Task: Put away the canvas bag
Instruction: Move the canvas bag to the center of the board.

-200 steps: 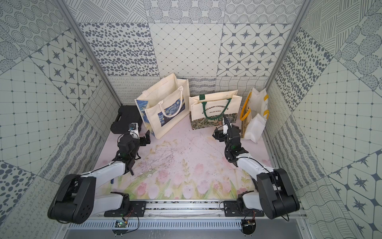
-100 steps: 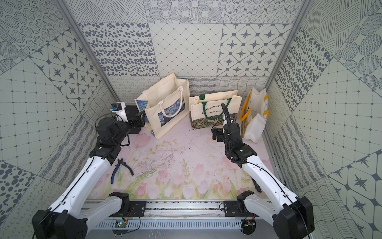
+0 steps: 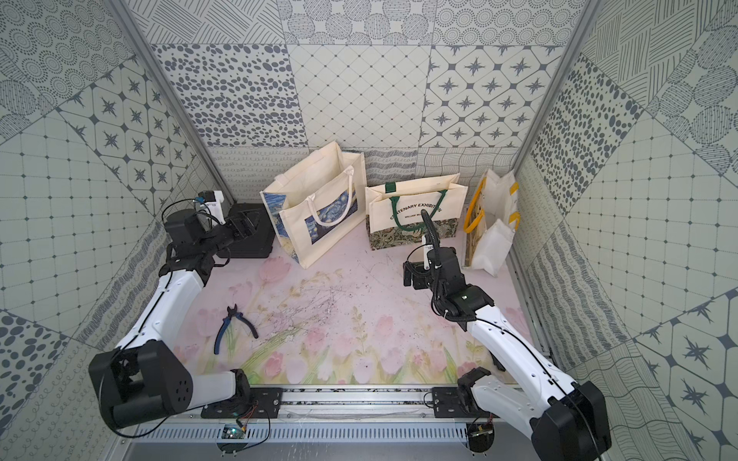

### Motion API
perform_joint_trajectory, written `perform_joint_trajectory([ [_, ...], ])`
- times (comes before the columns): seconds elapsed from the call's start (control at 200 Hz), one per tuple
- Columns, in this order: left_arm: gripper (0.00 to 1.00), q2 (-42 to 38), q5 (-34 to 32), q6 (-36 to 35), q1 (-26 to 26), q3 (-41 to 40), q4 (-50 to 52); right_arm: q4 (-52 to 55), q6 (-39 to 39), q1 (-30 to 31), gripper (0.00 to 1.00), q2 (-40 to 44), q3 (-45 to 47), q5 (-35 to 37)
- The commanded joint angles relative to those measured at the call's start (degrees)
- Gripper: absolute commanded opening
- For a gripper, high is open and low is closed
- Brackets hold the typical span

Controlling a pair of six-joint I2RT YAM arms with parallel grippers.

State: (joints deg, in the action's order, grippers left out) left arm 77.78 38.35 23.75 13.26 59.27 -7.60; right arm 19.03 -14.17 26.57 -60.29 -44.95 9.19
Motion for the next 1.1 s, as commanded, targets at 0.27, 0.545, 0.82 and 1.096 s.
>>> perform_joint_trajectory([
  [0.27, 0.85, 14.0, 20.0, 8.3, 3.7, 5.3, -26.0, -5.2, -1.6, 0.2, 0.99, -6.9, -0.1, -3.6],
  [0.545, 0.82, 23.3, 26.0, 16.8, 3.6, 7.5, -44.6, -5.6, -1.6, 0.1, 0.99, -9.5, -0.8, -4.9],
  [0.82, 0.75, 32.9, 32.5, 29.6, 1.4, 15.0, -59.1, -5.4, -1.6, 0.1, 0.99, -12.5, -2.0, -5.0],
  [1.096, 0.61, 33.7, 35.2, 29.0, -2.0, 13.9, -59.9, -5.1, -1.5, 0.1, 0.99, -13.7, -2.6, -4.8],
])
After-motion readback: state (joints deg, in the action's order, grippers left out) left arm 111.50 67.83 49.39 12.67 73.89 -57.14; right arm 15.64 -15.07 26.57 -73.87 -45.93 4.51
